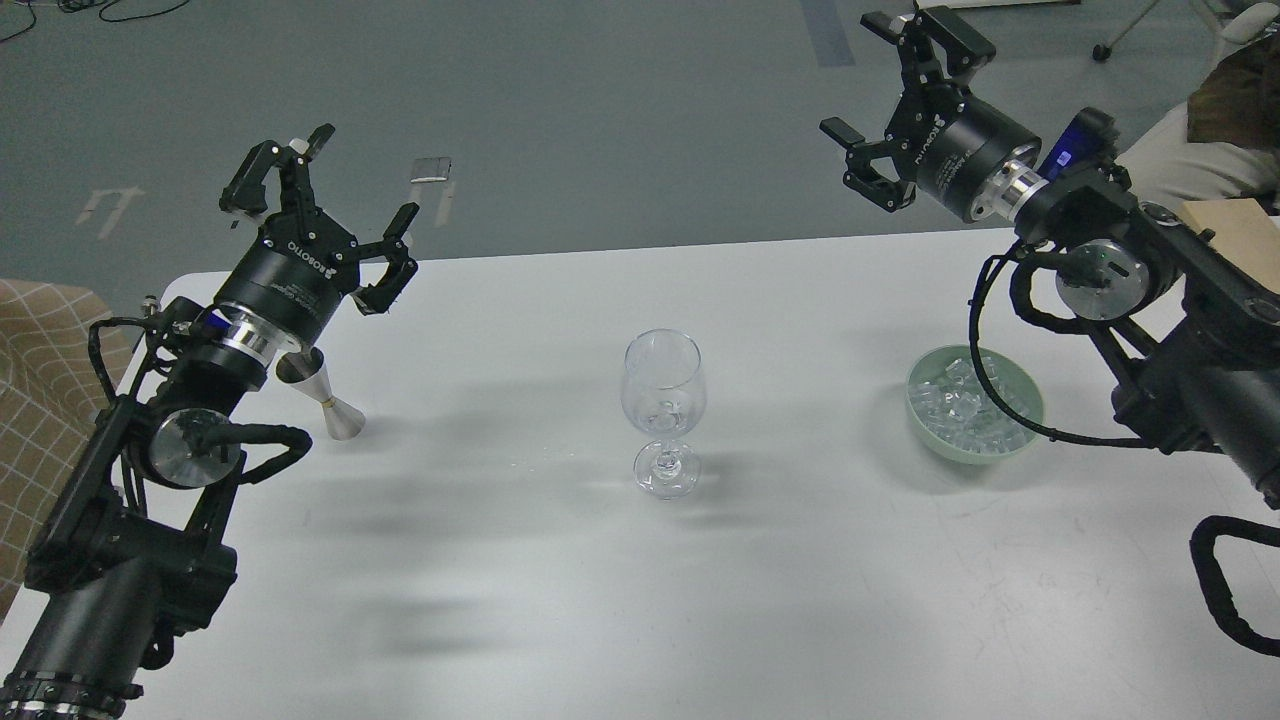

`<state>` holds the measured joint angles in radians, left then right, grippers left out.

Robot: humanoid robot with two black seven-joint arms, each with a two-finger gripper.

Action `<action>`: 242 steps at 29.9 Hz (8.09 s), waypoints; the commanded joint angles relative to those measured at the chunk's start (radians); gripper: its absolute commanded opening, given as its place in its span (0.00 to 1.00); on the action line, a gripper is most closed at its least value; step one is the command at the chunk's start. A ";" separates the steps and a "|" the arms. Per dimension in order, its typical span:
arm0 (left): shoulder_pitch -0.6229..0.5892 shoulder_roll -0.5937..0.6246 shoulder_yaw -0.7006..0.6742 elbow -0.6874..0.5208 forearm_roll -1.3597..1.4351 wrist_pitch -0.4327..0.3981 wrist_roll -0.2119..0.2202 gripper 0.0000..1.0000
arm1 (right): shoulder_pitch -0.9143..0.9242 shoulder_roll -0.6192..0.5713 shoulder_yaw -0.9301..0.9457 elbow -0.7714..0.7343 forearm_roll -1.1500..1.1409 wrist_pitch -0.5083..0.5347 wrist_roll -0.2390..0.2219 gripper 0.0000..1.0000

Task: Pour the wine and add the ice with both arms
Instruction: 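Swing the right gripper out and above the green ice bowl, then lower the right hand into the ice bowl and grasp ice cubes, then lift the ice with the right hand and carry it toward the wine glass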

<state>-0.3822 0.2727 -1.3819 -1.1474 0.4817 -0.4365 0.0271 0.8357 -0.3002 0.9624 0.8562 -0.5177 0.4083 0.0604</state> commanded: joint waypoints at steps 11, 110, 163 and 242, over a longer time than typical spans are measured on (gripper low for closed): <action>-0.001 -0.015 0.003 -0.002 0.000 -0.001 -0.001 0.98 | 0.003 -0.201 -0.062 0.098 0.001 0.017 0.001 1.00; -0.004 -0.026 0.001 -0.012 0.000 0.010 -0.001 0.98 | -0.415 -0.432 -0.263 0.475 -1.496 -0.164 0.010 0.63; -0.006 -0.026 -0.005 -0.006 0.000 0.012 -0.003 0.98 | -0.362 -0.385 -0.310 0.409 -1.490 -0.120 0.010 0.00; -0.014 -0.026 -0.005 -0.006 0.000 0.012 -0.001 0.98 | 0.135 -0.318 -0.309 0.808 -1.438 0.080 0.056 0.00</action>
<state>-0.3954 0.2471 -1.3869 -1.1536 0.4814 -0.4253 0.0249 0.9667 -0.6234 0.6561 1.6577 -1.9557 0.4888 0.1187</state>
